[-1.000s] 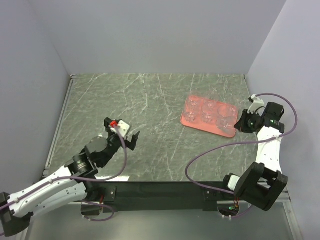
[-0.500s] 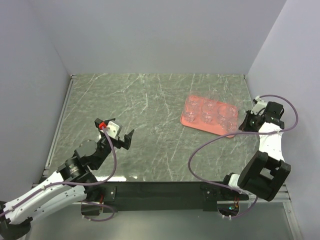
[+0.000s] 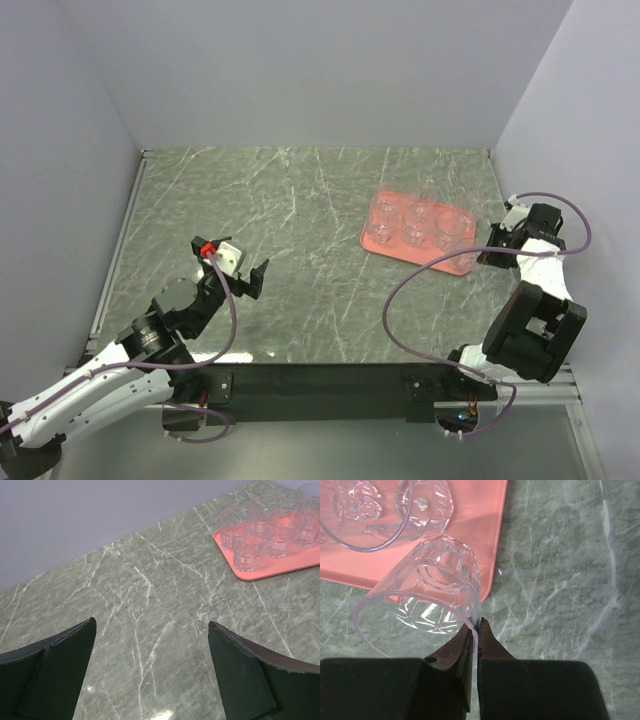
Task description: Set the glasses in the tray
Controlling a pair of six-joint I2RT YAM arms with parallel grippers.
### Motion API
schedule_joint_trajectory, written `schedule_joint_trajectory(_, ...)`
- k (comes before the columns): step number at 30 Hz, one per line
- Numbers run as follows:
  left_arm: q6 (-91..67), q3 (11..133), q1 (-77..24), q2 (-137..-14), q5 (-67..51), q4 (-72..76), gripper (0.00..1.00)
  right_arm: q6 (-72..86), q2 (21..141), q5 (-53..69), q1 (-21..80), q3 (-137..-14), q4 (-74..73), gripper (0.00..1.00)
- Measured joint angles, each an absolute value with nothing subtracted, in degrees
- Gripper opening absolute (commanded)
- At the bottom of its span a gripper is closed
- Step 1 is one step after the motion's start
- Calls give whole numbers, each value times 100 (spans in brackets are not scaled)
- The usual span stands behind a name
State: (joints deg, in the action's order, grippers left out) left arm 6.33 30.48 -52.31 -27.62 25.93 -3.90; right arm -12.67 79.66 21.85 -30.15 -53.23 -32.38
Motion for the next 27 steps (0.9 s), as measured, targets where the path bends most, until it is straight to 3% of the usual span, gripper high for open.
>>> schedule_joint_trajectory(27, 628, 3046, -5192, -2797, 2598, -392, 99, -1352, 7596, 2215, -3015, -5325, -3223, 45)
